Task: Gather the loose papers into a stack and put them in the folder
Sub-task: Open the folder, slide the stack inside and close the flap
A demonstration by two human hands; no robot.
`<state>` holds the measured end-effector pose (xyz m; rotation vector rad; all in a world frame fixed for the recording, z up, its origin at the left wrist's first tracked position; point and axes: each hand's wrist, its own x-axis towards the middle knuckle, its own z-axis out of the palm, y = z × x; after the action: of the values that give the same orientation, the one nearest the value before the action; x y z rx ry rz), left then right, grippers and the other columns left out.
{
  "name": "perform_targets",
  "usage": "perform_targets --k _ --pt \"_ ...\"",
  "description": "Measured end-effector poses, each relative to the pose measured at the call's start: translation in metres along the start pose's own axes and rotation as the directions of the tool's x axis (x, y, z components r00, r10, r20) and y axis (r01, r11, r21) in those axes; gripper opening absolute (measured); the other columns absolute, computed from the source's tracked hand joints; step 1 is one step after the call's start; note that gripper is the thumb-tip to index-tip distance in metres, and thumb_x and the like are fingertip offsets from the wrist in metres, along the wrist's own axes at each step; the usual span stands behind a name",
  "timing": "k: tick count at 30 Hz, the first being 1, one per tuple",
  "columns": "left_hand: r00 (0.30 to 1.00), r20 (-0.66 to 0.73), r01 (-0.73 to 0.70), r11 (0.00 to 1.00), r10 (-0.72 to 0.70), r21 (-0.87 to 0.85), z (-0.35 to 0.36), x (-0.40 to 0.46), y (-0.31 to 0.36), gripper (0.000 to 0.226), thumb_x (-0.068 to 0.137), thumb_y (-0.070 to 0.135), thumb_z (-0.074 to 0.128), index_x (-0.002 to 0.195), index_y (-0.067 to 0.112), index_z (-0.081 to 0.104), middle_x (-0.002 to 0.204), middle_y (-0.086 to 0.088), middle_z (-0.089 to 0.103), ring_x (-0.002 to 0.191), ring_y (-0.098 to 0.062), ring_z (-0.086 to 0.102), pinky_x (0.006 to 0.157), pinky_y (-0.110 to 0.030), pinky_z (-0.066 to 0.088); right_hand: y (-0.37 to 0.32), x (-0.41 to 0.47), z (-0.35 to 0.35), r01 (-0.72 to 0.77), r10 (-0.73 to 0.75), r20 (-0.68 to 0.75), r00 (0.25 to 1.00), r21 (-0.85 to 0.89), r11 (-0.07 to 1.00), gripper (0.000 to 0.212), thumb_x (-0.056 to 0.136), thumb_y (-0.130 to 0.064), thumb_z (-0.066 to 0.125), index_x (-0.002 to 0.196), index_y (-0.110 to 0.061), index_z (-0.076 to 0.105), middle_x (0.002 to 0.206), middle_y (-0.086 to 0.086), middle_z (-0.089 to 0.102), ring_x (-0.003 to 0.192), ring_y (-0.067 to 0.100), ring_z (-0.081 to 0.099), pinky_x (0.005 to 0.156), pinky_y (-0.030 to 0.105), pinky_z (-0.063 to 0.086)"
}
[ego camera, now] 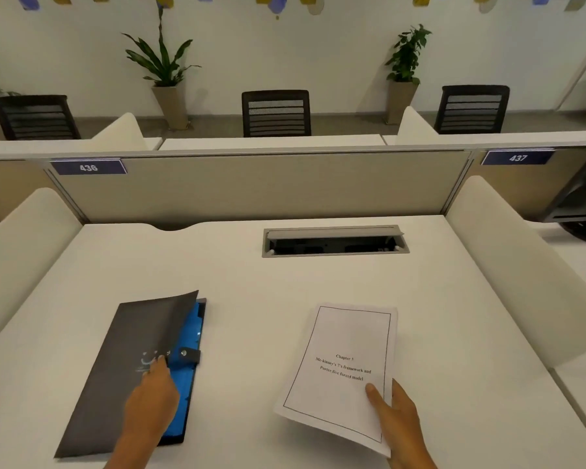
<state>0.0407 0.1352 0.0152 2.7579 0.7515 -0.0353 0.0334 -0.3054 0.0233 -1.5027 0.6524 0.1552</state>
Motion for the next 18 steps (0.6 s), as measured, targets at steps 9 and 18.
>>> perform_targets --k 9,18 --pt "0.983 -0.095 -0.174 0.961 0.156 -0.216 -0.054 -0.003 0.028 0.029 0.105 0.012 0.045 0.119 0.004 0.069 0.077 -0.015 0.071 0.062 -0.027 0.06 0.061 -0.039 0.05 -0.059 -0.019 0.015 0.037 -0.046 0.2 0.979 0.053 0.998 0.025 0.098 -0.032 0.075 0.121 -0.043 0.074 0.117 -0.015 0.081 0.103 0.011 0.08 0.091 0.042 0.066" --pt "0.976 -0.072 -0.218 0.88 0.208 -0.422 -0.076 -0.02 0.078 0.024 0.107 0.025 0.042 0.109 0.022 0.065 0.086 0.002 0.071 0.077 -0.016 0.067 0.063 -0.033 0.053 -0.124 -0.043 0.024 0.139 -0.14 0.354 0.925 0.029 0.99 0.022 0.099 -0.03 0.074 0.119 -0.041 0.075 0.117 -0.015 0.081 0.103 0.012 0.081 0.076 0.024 0.066"
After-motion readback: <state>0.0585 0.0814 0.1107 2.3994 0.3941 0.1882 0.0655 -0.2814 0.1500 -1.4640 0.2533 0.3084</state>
